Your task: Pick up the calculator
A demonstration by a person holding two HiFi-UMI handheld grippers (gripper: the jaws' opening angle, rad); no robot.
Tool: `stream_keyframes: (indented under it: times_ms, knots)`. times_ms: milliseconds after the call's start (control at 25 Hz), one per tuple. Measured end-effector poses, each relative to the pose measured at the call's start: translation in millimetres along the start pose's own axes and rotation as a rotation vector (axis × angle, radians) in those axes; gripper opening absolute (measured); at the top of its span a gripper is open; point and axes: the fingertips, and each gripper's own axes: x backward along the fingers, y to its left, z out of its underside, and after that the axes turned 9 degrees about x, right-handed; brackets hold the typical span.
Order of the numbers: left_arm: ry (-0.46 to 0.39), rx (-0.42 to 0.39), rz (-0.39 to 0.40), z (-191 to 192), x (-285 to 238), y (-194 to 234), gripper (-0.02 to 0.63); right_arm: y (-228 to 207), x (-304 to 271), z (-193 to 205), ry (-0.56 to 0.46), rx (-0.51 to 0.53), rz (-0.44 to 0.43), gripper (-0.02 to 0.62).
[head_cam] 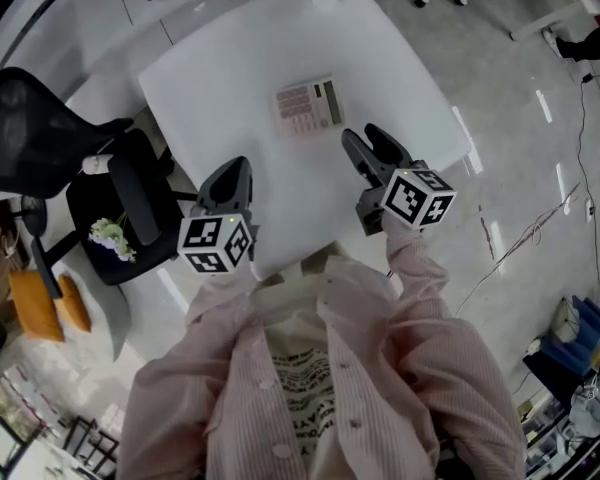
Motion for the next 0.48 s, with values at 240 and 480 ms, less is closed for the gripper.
stream_keyframes:
  times_ms: [240, 480]
  knots:
    - [0.028, 0.037, -0.046, 10, -27, 8, 0.000, -29, -37, 9, 0.073, -0.008, -0.021, 0.218]
    - [0.054, 0.063, -0.064, 23, -50, 17, 0.000, -54, -68, 24, 0.126, -0.027, 0.000, 0.218]
